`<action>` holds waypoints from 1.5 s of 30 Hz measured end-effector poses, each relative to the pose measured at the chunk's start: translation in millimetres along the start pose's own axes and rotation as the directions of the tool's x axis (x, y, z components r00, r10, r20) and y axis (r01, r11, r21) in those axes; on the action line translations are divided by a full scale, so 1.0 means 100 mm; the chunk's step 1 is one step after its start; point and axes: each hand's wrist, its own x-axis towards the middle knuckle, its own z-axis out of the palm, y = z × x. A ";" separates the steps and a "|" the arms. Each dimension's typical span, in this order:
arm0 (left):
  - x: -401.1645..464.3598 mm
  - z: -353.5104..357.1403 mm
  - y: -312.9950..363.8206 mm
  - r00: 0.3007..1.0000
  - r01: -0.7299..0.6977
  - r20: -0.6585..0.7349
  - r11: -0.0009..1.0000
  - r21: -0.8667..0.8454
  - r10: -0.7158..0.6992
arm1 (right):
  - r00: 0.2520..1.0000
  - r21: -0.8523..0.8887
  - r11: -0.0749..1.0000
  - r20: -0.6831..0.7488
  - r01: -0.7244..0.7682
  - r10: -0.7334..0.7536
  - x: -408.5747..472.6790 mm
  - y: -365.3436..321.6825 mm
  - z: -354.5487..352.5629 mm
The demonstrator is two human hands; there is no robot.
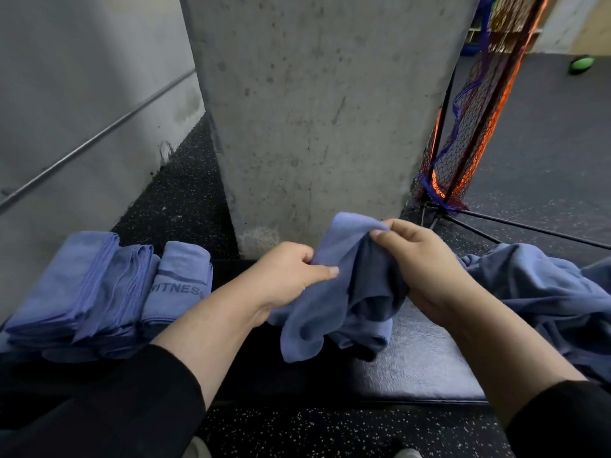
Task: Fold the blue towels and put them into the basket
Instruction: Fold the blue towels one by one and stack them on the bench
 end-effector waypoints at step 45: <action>0.26 -0.41 -0.22 0.975 -0.004 -0.222 0.989 -0.151 -0.030 | 0.928 -0.733 0.659 0.104 -0.172 0.358 -0.14 0.45 0.28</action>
